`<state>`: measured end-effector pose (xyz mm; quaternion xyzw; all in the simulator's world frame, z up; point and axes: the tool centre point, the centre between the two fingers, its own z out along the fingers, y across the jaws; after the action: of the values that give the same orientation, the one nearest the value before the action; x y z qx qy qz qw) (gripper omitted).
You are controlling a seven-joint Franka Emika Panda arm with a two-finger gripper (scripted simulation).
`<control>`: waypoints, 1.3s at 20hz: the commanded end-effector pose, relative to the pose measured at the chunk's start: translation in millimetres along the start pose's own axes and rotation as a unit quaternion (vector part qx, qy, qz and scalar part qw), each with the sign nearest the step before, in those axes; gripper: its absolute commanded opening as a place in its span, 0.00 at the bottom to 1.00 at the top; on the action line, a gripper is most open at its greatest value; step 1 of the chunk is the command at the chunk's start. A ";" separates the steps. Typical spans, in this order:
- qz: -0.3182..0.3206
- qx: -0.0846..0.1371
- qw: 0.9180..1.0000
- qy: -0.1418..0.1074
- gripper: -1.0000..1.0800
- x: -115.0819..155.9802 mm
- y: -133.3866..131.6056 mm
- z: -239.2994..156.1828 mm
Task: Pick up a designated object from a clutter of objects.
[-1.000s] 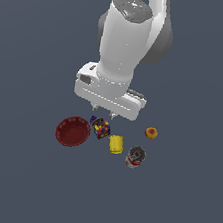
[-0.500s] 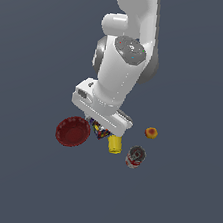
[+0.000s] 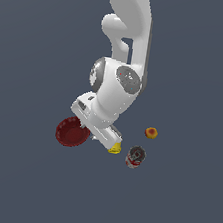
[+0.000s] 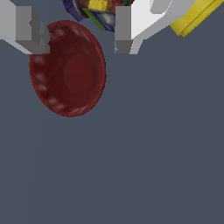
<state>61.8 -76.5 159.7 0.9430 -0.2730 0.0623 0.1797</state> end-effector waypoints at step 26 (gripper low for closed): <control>0.093 -0.061 0.991 0.078 0.62 -1.2 -4.9 100.4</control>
<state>65.2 -109.0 65.7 0.8938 -0.3472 0.1338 0.2502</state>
